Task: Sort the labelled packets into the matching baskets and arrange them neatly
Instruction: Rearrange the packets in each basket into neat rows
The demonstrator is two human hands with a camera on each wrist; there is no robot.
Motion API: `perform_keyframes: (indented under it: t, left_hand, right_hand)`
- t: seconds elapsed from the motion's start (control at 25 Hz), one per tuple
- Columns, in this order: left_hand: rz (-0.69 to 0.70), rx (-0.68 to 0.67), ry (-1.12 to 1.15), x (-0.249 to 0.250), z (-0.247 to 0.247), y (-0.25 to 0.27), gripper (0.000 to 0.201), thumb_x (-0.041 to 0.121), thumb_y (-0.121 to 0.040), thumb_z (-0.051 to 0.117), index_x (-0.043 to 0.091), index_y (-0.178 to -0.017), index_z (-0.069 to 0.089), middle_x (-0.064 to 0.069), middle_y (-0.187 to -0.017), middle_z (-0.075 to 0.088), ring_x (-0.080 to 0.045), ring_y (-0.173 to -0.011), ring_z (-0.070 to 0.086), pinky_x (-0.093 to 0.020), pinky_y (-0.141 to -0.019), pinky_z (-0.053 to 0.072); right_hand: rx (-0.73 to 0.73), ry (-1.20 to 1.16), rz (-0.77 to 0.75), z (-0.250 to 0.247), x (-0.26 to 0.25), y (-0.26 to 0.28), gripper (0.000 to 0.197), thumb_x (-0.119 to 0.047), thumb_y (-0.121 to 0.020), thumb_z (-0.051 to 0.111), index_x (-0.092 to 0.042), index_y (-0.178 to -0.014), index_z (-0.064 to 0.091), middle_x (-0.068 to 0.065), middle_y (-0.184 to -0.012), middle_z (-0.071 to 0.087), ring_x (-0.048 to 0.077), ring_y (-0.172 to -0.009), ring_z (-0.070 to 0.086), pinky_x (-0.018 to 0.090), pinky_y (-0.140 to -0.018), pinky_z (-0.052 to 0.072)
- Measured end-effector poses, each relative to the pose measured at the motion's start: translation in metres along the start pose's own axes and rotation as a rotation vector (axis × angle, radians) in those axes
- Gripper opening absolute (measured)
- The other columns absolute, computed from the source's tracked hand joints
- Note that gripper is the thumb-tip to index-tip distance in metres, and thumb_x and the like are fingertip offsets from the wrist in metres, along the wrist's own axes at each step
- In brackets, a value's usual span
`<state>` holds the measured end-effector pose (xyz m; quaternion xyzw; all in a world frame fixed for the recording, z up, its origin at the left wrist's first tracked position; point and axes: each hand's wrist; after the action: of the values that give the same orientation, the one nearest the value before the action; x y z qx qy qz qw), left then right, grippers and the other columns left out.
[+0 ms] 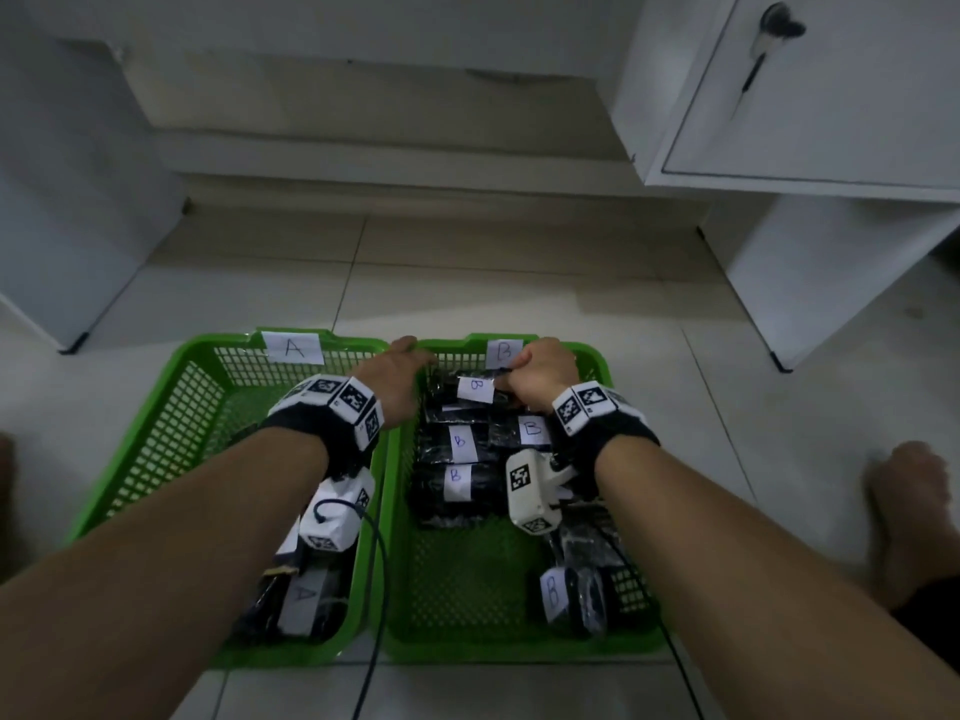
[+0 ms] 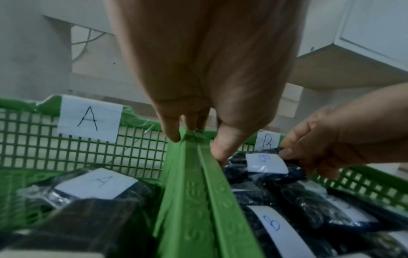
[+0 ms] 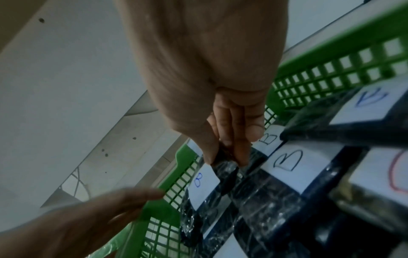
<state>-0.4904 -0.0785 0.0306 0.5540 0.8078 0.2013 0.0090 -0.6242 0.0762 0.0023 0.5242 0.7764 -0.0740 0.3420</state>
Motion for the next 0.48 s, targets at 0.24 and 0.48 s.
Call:
perform_keyframes:
  t: [0.24,0.48]
  left_hand:
    - [0.003,-0.042,-0.046,-0.006,0.02,-0.004,0.067,0.001,-0.087,0.055,0.039,-0.142,0.048,-0.002,-0.164,-0.018,-0.029,-0.152,0.003,-0.046,-0.115,0.035]
    - [-0.037,-0.041,-0.038,0.001,0.028,-0.006,0.086,-0.006,-0.081,0.054,0.038,-0.151,0.03,-0.003,-0.161,-0.027,-0.026,-0.15,-0.018,-0.052,-0.115,0.032]
  right_hand:
    - [0.174,0.105,-0.113,0.024,0.004,-0.005,0.011,-0.019,-0.083,0.081,-0.009,-0.082,0.078,0.005,-0.087,0.075,0.02,-0.082,0.071,0.025,-0.079,0.057]
    - [-0.009,0.15,-0.188,0.011,0.016,0.006,0.021,-0.002,-0.088,0.067,-0.013,-0.1,0.081,0.002,-0.106,0.078,0.016,-0.093,0.072,0.027,-0.09,0.057]
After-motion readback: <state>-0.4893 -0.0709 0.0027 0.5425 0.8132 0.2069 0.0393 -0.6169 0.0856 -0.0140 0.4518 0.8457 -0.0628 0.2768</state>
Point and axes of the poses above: each hand's wrist, its own y-axis away from the middle knuckle, its own z-axis out of the palm, x = y × z
